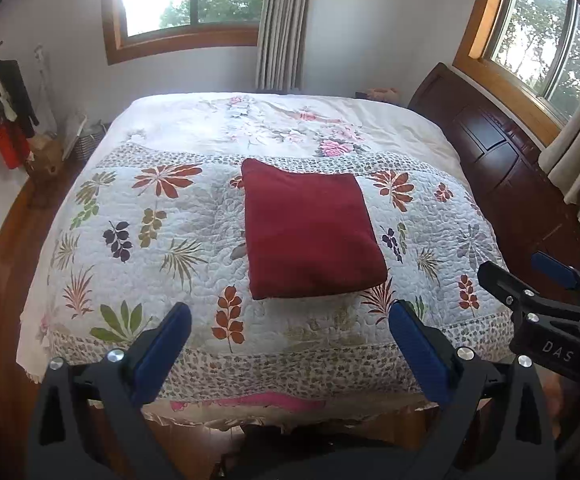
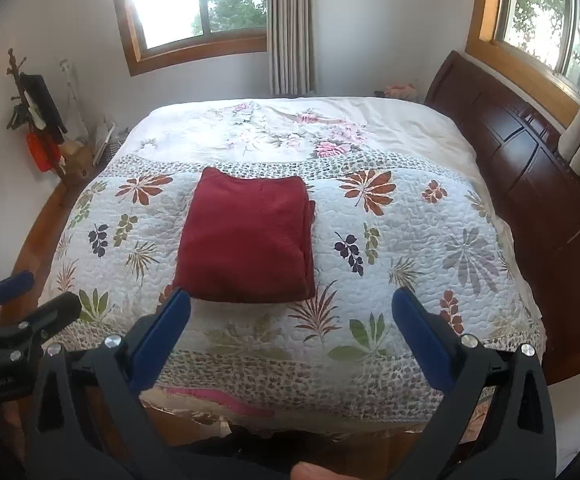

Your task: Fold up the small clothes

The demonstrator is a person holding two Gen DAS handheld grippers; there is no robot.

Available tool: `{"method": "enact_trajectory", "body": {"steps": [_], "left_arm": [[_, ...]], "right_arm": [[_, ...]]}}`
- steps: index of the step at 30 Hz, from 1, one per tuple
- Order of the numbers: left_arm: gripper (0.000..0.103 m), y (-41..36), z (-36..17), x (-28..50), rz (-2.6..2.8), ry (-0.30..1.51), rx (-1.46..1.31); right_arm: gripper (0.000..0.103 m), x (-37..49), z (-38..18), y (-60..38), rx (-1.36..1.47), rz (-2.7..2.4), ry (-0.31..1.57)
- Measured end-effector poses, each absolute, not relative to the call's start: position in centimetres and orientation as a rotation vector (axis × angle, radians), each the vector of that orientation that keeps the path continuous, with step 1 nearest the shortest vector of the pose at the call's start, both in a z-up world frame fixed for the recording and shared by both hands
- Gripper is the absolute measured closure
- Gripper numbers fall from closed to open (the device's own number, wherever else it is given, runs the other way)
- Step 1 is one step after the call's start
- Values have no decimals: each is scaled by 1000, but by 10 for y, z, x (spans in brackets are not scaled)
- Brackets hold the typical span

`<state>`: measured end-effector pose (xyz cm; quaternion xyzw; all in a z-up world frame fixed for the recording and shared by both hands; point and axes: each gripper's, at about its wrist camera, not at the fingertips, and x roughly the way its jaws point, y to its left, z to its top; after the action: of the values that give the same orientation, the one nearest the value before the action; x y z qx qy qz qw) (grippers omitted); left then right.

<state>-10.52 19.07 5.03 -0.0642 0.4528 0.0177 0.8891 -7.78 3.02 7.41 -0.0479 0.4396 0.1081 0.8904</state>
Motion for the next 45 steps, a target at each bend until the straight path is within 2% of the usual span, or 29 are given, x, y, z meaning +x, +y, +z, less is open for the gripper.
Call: {"method": "enact_trajectory", "body": {"steps": [45], "left_arm": [[4,199,46,-94,46,954,-124]], "right_arm": [[3,-66,72,54,-131,204,890]]}}
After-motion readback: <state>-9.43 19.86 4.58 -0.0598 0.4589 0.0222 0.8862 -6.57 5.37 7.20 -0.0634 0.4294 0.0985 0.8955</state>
